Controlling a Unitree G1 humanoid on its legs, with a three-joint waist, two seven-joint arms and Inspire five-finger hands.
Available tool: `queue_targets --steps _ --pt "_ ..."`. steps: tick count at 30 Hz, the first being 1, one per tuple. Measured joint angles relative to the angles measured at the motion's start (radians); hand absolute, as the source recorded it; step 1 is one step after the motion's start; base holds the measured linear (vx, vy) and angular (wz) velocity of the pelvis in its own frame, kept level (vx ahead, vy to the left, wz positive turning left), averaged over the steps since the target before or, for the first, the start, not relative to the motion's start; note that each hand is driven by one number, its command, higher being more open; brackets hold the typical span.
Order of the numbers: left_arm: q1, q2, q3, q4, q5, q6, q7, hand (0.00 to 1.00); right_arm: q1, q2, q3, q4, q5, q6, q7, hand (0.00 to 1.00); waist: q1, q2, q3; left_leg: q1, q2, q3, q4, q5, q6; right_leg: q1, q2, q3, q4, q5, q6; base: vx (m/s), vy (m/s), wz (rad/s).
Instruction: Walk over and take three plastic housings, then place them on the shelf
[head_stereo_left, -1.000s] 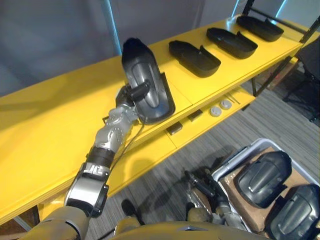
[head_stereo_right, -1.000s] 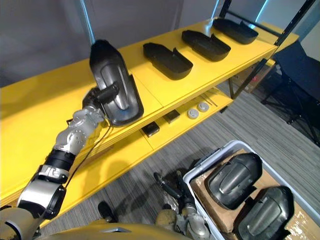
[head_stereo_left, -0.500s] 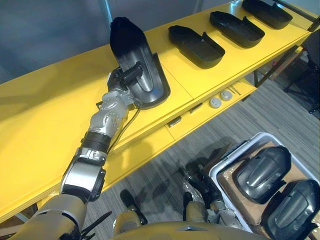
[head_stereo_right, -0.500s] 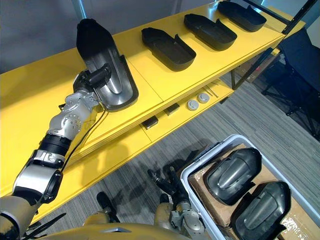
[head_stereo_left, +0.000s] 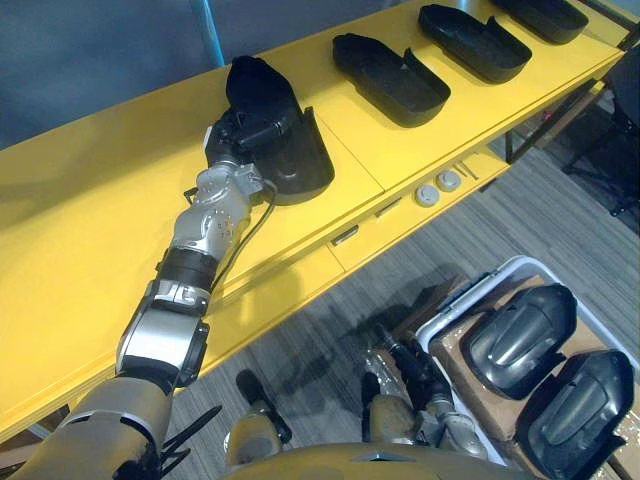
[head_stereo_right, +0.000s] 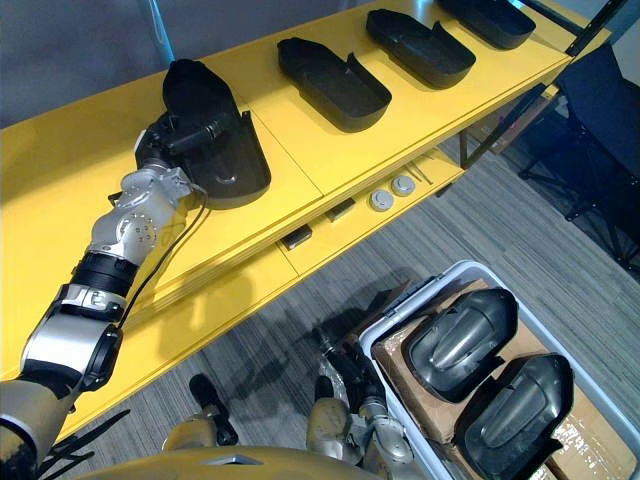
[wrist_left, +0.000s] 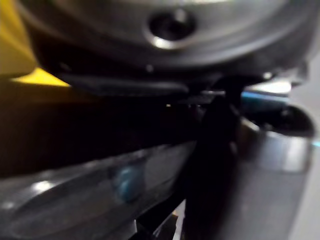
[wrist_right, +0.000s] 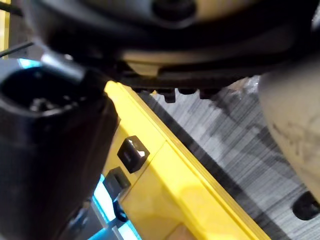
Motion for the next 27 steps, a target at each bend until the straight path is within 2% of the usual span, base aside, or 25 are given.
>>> queue_targets --steps 14,27 --pt "-0.032 -0.026 0.082 0.042 0.007 -0.011 0.087 1.00 -0.023 0.001 -0.044 0.094 0.009 -0.002 0.050 1.00 -0.006 -0.016 0.014 0.034 0.000 0.029 0.000 -0.007 -0.007 0.015 0.000 0.028 -0.005 0.008 -0.001 0.02 -0.004 -0.06" --pt "-0.058 -0.033 0.162 0.096 0.172 0.037 0.233 1.00 0.022 -0.005 -0.060 0.134 0.028 -0.001 0.057 1.00 -0.032 -0.018 0.013 0.067 0.000 0.037 0.000 -0.014 -0.009 0.043 0.000 0.036 -0.007 0.013 0.007 0.00 -0.002 -0.02"
